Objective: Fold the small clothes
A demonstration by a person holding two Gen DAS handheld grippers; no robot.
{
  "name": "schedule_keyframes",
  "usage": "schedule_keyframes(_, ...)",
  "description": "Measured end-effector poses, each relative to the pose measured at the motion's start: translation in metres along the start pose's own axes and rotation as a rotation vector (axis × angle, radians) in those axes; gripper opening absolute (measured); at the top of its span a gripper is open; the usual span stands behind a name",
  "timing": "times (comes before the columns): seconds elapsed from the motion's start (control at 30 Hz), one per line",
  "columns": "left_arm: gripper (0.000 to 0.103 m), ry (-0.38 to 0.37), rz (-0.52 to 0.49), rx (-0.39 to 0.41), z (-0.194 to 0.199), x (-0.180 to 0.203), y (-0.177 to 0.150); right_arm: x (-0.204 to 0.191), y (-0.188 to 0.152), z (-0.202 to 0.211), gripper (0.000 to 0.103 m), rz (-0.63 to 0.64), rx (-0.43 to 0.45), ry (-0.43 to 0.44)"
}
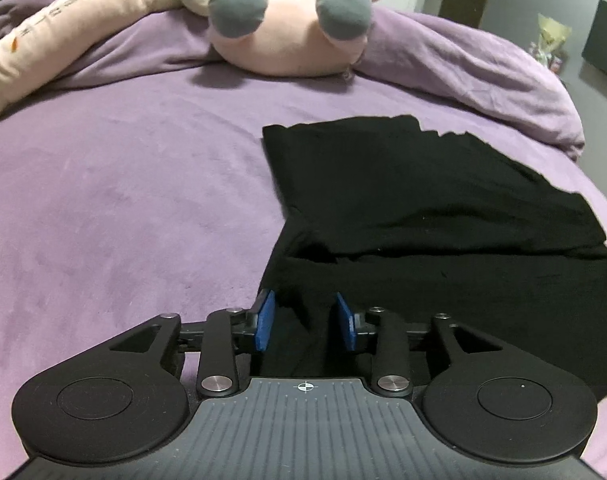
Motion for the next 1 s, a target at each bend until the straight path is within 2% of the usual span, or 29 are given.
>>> schedule_keyframes(0.13,0.035,-0.005,0.022,-0.011,-0.005,-0.002,0.003,0.005,-0.002,-0.008,0.006,-0.022,-0.029,-0.008)
schedule_keyframes(0.27,0.010,0.016,0.027,-0.018,-0.005,-0.008,0.005,0.008,-0.003,-0.016,0.007,-0.022,-0.053,-0.015)
schedule_keyframes(0.4,0.007,-0.022,0.074,0.003,0.005,-0.011,0.009,0.003,-0.001,-0.013,0.004,0.019,-0.036,-0.020)
schedule_keyframes(0.53,0.007,-0.084,0.049,0.085,0.036,-0.001,0.026,-0.007,0.013,0.012,0.003,0.050,0.048,-0.012)
schedule_keyframes(0.67,0.006,-0.141,0.057,0.192,0.065,0.006,0.059,-0.008,0.045,0.032,0.003,0.001,0.143,0.022)
schedule_keyframes(0.77,0.006,-0.154,0.098,0.281,0.074,0.006,0.090,-0.009,0.072,0.030,0.003,-0.016,0.201,0.010)
schedule_keyframes(0.83,0.006,-0.124,0.108,0.314,0.066,0.003,0.106,-0.008,0.089,0.021,0.003,-0.023,0.232,-0.014)
schedule_keyframes(0.9,0.006,-0.094,0.111,0.294,0.043,0.000,0.116,-0.005,0.100,0.000,0.003,-0.034,0.221,-0.030)
schedule_keyframes(1.0,0.006,-0.079,0.124,0.181,-0.008,-0.005,0.112,-0.003,0.101,-0.044,0.003,-0.026,0.135,-0.039)
Point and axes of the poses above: each gripper's, at about its wrist camera, not at the fingertips, and z roughly against the way its jaws point, x to its right, y to its top, the point moved 6 cm from there along -z, roughly the way its jaws point, and after that the axes turned 4 degrees about -y, right-handed, at the moved point
